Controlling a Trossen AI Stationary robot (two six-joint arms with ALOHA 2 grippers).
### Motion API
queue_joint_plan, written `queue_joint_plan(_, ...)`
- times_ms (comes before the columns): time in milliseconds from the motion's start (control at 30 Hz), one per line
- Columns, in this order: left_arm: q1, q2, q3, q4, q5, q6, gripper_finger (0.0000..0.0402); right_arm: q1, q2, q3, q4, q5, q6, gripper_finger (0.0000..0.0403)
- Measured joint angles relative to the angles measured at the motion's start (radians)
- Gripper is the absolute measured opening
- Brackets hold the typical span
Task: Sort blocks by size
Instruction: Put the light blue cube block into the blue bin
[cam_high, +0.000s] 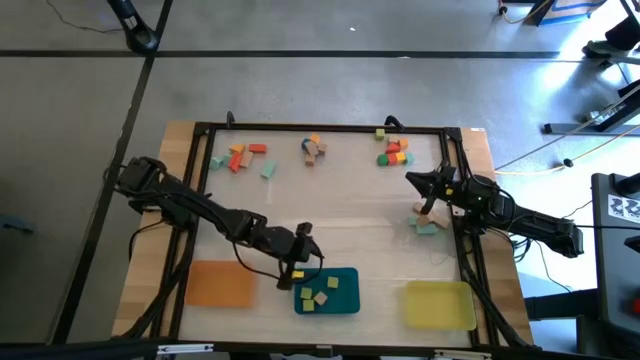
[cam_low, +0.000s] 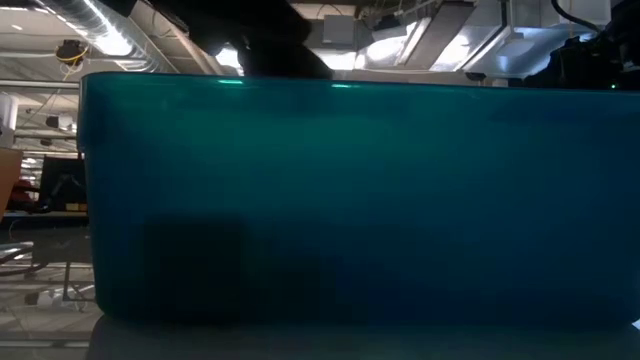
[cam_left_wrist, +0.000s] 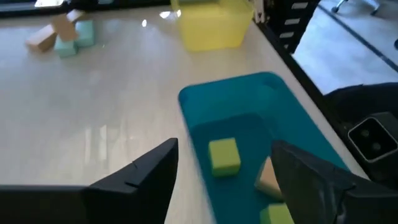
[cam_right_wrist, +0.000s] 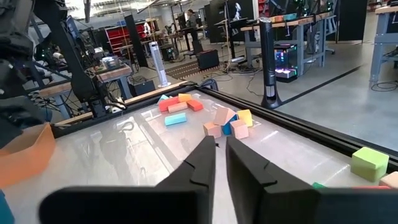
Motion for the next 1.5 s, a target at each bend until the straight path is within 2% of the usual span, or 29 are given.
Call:
queue_joint_plan(167, 0.001, -0.100, 0.000, -0.195, -0.020, -0.092, 0.0238, 0.000, 0.000, 0.000, 0.001, 0.031, -0.009, 0.0127)
queue_joint_plan(300, -0.028, -0.165, -0.007, -0.333, -0.139, -0.145, 0.0238, 0.000, 0.007, 0.000, 0.003, 0.107, -0.045, 0.0193)
queue_joint_plan(433, -0.069, -0.213, -0.058, -0.346, -0.257, -0.183, 0.0238, 0.000, 0.047, 0.000, 0.007, 0.196, -0.028, 0.0225)
queue_joint_plan(600, -0.095, -0.227, -0.107, -0.331, -0.304, -0.243, 0.0237, 0.000, 0.161, 0.032, 0.008, 0.275, -0.017, 0.0224)
queue_joint_plan(867, -0.098, -0.227, -0.142, -0.324, -0.322, -0.304, 0.0237, -0.002, 0.463, 0.183, -0.040, 0.395, -0.019, 0.0196)
queue_joint_plan(1100, -0.098, -0.227, -0.142, -0.307, -0.322, -0.304, 0.0237, -0.111, 0.724, 0.313, -0.112, 0.386, 0.014, 0.0178)
queue_joint_plan(1333, -0.098, -0.227, -0.142, -0.307, -0.322, -0.311, 0.0237, -0.291, 0.943, 0.400, -0.151, 0.236, 0.035, 0.0177)
queue_joint_plan(1500, -0.098, -0.227, -0.142, -0.307, -0.322, -0.318, 0.0237, -0.383, 1.039, 0.415, -0.156, 0.209, 0.061, 0.0177)
